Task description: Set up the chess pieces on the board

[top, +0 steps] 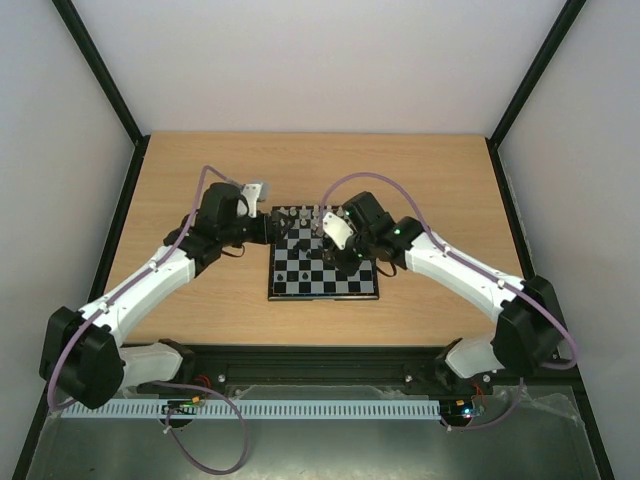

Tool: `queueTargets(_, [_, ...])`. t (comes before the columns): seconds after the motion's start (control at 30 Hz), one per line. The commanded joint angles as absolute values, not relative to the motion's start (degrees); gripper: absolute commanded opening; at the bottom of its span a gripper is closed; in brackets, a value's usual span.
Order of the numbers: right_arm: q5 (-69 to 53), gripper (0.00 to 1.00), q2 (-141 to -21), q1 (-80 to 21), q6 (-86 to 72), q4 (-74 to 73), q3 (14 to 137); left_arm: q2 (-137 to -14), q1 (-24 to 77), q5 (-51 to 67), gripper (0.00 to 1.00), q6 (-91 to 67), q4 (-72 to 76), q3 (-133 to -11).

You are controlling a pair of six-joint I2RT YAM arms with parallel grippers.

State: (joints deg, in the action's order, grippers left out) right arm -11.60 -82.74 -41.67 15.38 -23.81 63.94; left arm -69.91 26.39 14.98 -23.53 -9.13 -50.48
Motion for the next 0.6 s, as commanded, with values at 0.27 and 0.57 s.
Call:
queueTargets(0.27, [-21.9, 0.16, -76.6, -41.5, 18.0, -19.6, 57.6, -74.1, 26.9, 49.5, 0.58, -29.5, -2.7, -49.1])
queueTargets(0.57, [-25.4, 0.16, -75.7, -41.6, 19.2, -21.2, 57.9, -78.8, 31.0, 51.8, 0.47, -25.2, -7.7, -50.6])
